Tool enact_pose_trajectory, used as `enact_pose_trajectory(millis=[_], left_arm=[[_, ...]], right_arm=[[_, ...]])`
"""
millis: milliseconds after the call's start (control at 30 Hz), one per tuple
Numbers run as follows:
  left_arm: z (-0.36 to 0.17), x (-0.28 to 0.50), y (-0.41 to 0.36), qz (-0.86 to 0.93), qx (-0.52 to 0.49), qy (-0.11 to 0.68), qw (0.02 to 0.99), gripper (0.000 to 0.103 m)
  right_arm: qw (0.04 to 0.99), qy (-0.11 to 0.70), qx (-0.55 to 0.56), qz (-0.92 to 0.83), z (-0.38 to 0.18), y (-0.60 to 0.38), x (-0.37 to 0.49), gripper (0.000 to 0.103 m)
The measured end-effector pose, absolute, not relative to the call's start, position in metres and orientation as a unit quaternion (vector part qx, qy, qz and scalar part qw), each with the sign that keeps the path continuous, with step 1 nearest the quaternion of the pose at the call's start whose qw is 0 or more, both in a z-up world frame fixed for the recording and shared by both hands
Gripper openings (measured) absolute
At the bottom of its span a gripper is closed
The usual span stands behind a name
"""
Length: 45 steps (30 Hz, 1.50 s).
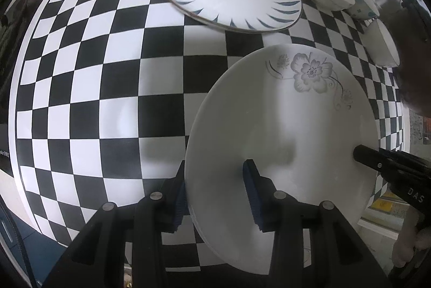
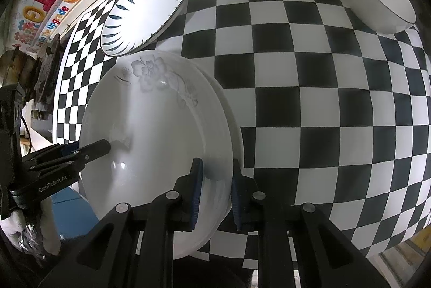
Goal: Organize plates and bowls
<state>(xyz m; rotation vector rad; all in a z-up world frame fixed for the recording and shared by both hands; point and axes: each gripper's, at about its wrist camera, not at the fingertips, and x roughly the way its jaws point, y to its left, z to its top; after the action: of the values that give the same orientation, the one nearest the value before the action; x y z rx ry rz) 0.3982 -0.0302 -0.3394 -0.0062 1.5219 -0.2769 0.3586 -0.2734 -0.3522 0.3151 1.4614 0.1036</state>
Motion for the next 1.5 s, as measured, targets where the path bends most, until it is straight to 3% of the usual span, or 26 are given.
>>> enact_pose_trajectory(millis=[767,1500], left_arm=[[-0.343,0.407,-0.033,-0.117,-0.013,0.707,0.697,0.036],[-0.335,0.395,-0.043,-0.117,0.011,0.708,0.696,0.036]], right_arm=[[0.689,0.68,0.248,0.03,-0.36,-0.295,0.362,0.021],[0.689,0.696,0.2,-0.002,-0.349,-0.283,0.368,0.023]])
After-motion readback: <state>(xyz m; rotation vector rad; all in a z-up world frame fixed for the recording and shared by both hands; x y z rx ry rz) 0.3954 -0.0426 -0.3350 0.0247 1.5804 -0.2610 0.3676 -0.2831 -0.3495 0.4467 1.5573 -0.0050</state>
